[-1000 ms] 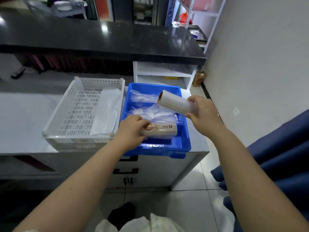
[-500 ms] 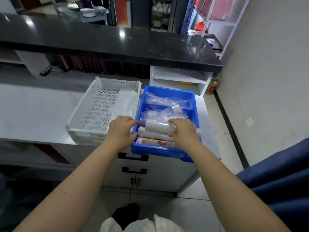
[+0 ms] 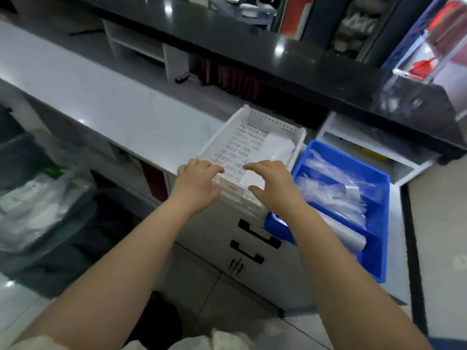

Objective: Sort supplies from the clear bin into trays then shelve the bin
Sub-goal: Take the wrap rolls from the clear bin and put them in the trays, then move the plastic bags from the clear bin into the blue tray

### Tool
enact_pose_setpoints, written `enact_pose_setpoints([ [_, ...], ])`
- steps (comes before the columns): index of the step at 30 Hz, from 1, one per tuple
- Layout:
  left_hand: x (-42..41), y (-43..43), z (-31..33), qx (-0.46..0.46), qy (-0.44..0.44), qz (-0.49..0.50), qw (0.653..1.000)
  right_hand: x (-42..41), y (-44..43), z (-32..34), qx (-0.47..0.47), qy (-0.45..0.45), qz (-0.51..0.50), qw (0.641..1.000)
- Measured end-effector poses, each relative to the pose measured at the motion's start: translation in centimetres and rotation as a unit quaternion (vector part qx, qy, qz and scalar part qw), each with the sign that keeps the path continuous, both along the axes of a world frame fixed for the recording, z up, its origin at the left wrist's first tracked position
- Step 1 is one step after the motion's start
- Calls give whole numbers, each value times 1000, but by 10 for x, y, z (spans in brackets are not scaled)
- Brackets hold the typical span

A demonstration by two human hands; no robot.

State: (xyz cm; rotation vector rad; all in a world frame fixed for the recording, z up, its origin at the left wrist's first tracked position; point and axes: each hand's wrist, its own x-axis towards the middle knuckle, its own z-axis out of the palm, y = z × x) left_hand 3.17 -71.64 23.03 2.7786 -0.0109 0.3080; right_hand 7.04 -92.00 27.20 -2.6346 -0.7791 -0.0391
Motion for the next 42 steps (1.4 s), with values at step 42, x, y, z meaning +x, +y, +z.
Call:
enact_pose_setpoints([
  [42, -90, 643, -244, -195, 319, 532, 760, 95, 828, -290, -261, 232, 461, 816],
])
